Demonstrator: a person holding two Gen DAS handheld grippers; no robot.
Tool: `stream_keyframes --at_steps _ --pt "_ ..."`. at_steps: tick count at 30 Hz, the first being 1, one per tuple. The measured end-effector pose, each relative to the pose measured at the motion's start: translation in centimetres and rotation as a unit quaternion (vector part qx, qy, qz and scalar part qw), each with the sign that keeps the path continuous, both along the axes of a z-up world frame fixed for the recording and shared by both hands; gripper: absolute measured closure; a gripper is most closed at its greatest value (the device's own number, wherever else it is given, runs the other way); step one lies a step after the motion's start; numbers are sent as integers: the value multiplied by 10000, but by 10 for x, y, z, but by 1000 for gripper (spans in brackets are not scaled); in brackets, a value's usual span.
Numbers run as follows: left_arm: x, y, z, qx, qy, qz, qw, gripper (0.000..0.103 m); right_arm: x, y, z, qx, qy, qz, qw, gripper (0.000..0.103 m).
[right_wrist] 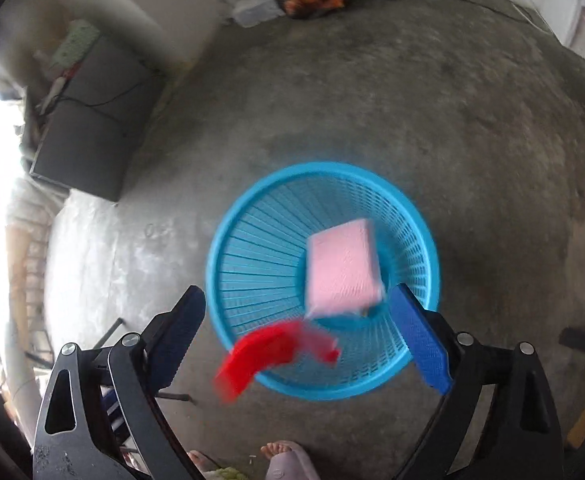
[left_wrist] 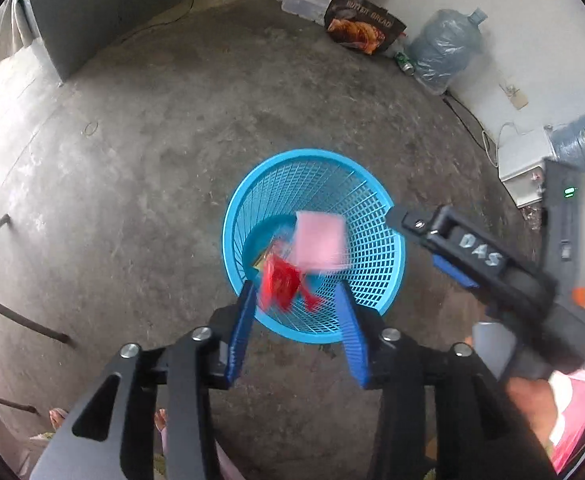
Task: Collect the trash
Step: 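Carry the red wrapper and pink pad over the blue basket and open both grippers, then move both open grippers back over the table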
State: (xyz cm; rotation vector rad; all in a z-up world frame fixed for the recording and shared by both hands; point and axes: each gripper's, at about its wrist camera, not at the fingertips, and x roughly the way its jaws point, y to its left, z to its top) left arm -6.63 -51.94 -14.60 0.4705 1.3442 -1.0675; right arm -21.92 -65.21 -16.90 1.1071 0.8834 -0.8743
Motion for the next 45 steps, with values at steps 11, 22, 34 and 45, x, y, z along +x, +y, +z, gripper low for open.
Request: stream_keyframes --at_steps 11,22,34,45 --pt "0 39 55 -375 48 11 9993 44 2 37 35 -732 257 467 9959 14" --pt "39 187 146 -929 -226 422 9945 43 75 115 115 -1830 226 1977 9628 14" --pt "125 392 220 -1614 -1337 2359 9489 38 205 248 197 -2667 -659 4128 8684 13" --pt "175 517 214 -1936 -1332 3578 9037 38 336 328 223 -1672 -1496 5085 8313 14"
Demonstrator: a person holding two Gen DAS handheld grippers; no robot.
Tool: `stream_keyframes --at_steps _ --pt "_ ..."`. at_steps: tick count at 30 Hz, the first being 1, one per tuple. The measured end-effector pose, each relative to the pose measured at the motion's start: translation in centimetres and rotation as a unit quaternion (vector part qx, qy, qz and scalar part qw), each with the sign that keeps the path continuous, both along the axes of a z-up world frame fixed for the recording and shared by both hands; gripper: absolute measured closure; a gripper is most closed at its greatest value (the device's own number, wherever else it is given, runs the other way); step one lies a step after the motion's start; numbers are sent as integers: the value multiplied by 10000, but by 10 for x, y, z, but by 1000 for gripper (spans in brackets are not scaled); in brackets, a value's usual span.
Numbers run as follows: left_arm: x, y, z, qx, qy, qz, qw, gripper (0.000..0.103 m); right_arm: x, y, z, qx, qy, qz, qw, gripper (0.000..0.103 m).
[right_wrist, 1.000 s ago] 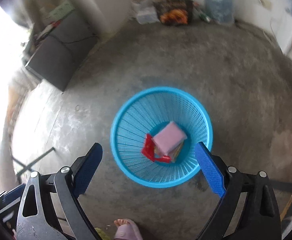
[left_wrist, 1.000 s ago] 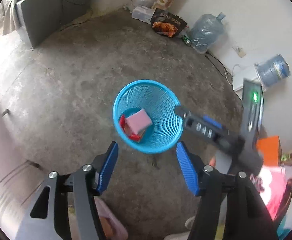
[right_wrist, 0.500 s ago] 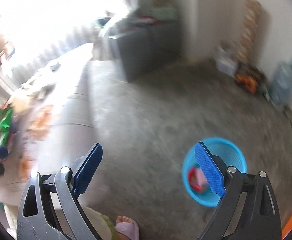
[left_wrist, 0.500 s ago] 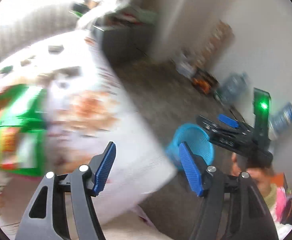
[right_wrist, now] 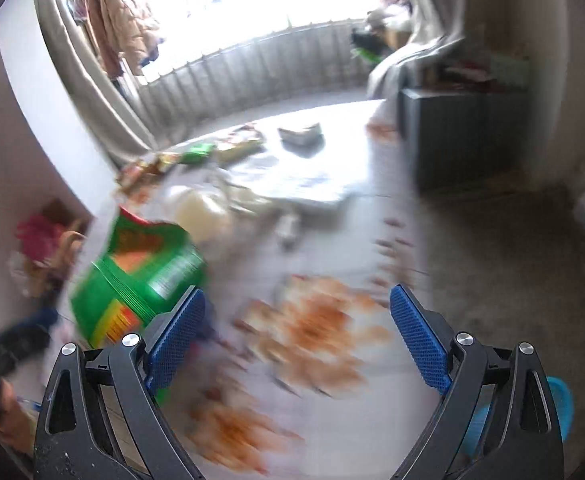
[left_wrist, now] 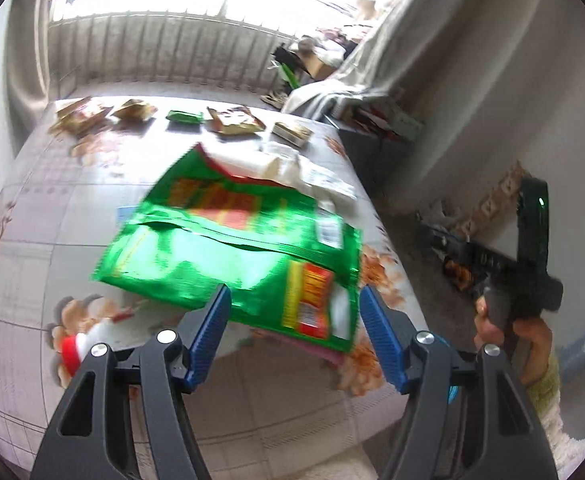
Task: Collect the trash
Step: 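Move both open grippers back over the table, then grasp the clear plastic lid beside the white paper cup with the right gripper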
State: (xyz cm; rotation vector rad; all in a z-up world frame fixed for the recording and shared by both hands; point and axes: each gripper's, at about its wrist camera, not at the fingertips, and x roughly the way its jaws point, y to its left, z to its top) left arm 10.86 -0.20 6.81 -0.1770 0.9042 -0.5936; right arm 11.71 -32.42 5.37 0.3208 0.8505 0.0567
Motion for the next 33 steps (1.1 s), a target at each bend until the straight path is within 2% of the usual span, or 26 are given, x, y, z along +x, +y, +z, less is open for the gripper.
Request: stream_keyframes --at_steps 4,6,11,16,19,20,22,28,33 --pt "8 12 -9 -149 21 119 9998 38 48 17 3 704 226 268 9969 17" --pt "10 19 -11 -247 21 138 9996 39 75 26 4 901 363 259 9949 22" --pt "19 29 -16 -468 76 168 9987 39 125 44 -4 951 784 217 9921 38" --pt "33 44 4 -471 -177 223 9985 42 160 60 -26 590 1209 197 9907 54" --pt "41 52 12 -408 -268 319 9983 46 165 59 -30 598 1220 161 9906 60" --pt "44 53 13 -423 -245 331 9983 47 165 59 -31 552 1241 142 9906 69" --pt "48 55 12 -472 -168 339 9982 49 158 53 -31 634 1223 179 9903 70" --pt "54 54 11 -558 -5 326 9979 52 129 40 -31 410 1251 225 9910 76" --pt "56 42 18 -489 -45 249 9985 53 115 29 -40 503 1443 275 9879 90"
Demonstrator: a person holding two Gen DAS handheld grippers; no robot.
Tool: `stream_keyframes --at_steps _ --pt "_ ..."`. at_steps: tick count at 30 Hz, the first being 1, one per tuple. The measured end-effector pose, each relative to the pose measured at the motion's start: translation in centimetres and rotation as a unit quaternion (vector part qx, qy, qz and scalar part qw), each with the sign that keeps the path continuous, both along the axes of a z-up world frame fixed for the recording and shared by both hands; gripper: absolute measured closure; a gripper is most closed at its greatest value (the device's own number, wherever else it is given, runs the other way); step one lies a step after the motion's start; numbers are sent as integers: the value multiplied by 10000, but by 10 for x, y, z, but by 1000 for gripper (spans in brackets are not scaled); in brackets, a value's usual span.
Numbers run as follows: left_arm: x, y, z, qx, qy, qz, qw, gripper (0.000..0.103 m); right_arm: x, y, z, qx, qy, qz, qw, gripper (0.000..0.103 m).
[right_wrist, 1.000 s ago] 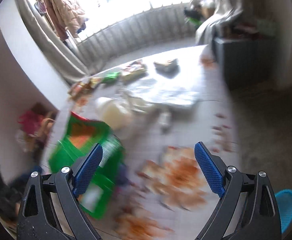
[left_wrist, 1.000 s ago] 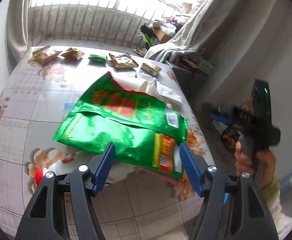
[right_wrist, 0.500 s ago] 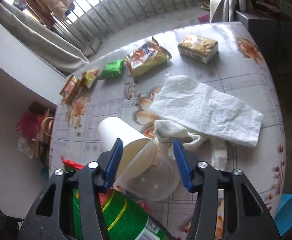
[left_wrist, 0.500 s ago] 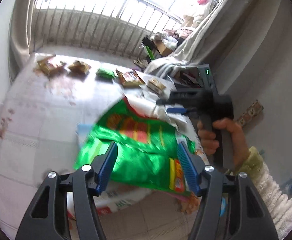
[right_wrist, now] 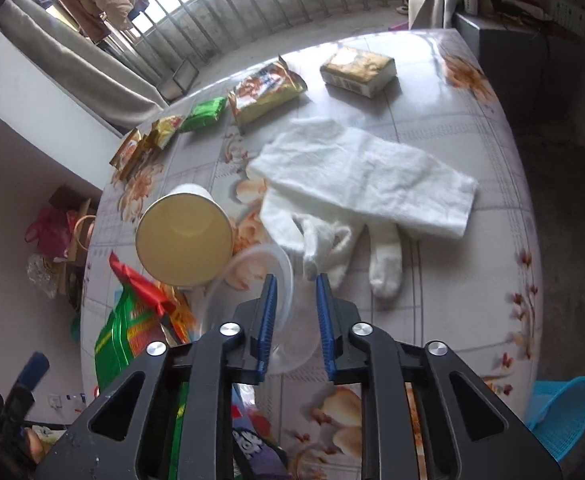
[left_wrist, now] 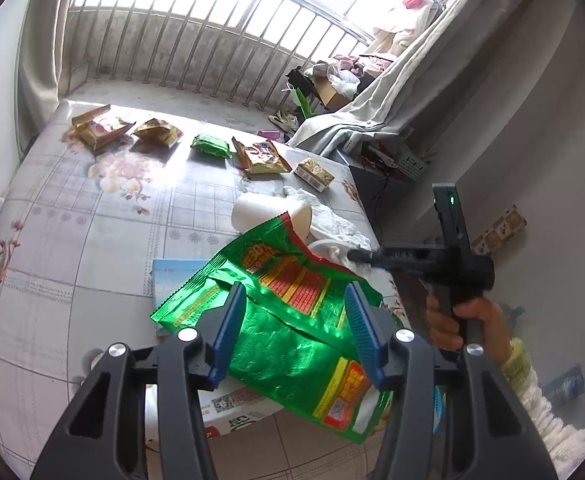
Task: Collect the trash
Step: 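Grasp the clear plastic lid beside the white paper cup with the right gripper, then grasp the white tissue with the left gripper while the right gripper holds the lid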
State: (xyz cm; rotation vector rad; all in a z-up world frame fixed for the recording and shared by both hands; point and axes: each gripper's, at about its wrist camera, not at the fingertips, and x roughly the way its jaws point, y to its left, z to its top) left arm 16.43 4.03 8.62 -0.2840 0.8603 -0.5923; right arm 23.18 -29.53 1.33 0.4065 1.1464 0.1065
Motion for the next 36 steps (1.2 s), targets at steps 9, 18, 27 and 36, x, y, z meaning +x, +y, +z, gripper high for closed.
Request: stream_keyframes --at_steps 9,18,27,36 --pt "5 -16 -1 236 34 -22 9997 55 -21 -11 -8 -46 -78 -22 10000 99" --pt "55 -54 16 413 372 -428 9975 55 -50 -38 -2 -351 -455 -330 9978 99" --pt "165 -158 -30 716 1870 -925 9754 55 -84 -60 -1 -546 -638 -565 9949 99" --pt "206 -243 -83 1927 1864 -1113 9570 55 -96 -66 2 -473 -712 -599 9945 99"
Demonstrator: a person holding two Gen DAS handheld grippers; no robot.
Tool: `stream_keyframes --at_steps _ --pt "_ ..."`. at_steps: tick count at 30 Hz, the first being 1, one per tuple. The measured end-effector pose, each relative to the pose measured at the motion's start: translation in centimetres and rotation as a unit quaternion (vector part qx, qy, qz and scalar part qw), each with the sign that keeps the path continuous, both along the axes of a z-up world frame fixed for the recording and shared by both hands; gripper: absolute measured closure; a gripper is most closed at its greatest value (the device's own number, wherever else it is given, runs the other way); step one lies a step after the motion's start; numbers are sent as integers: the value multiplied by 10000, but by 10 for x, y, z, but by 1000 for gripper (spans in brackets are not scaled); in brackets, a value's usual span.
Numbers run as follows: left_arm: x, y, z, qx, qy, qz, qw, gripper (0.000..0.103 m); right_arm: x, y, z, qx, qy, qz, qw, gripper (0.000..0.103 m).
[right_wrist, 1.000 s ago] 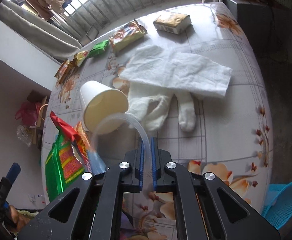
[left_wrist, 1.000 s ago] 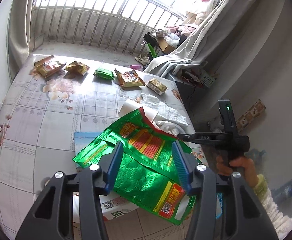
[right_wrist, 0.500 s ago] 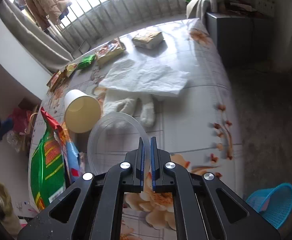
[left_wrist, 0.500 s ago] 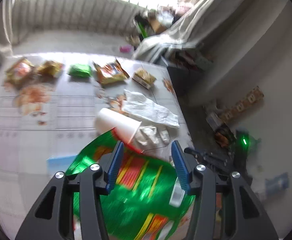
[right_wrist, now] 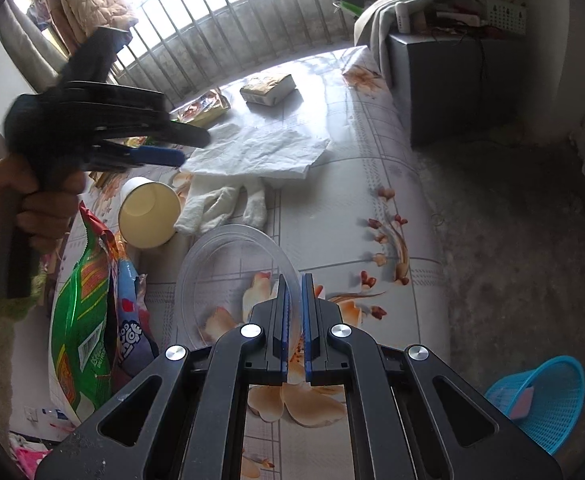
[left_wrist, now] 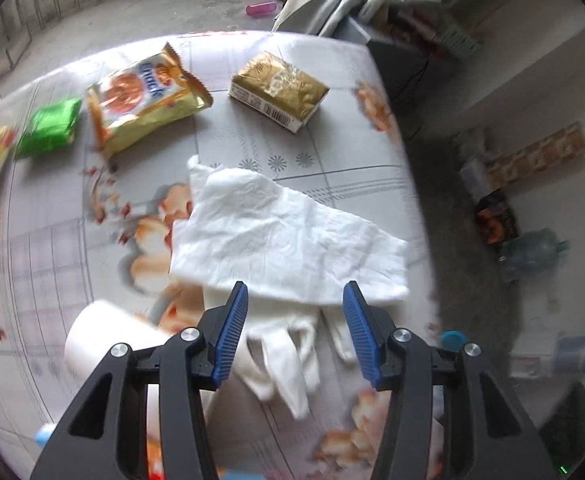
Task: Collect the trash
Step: 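Grasp the white tissue with the left gripper while the right gripper holds the lid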
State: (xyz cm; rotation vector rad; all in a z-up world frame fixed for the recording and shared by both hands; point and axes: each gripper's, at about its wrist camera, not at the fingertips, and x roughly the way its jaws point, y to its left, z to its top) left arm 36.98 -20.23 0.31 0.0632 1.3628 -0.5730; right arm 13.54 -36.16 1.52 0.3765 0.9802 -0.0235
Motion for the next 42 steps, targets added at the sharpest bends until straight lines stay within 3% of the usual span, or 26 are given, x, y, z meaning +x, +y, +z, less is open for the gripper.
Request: stream_keyframes --at_steps 2,4,9,13,22,32,42 --pt "2 -12 -9 259 -118 -116 9995 55 -2 -1 1 11 -14 4 10000 99" --pt "2 -22 -18 451 -180 -219 9986 62 -4 -2 1 17 -26 13 10000 99" --pt "-1 -34 -28 631 -266 -355 9970 74 -6 -6 -3 100 -11 2 9999 99" --pt "4 -32 -29 608 -245 -291 9974 87 -6 -6 -2 116 -40 4 9999 99" --pt "8 -14 -27 353 -215 -135 9991 99 -6 -6 -5 149 -29 -8 9999 99" --pt "1 5 12 -67 -482 -60 9988 101 -5 -4 -3 113 -16 -55 9999 99" --pt "-32 29 66 -325 -1084 -98 9935 101 -13 -3 6 80 -107 -147 9998 99"
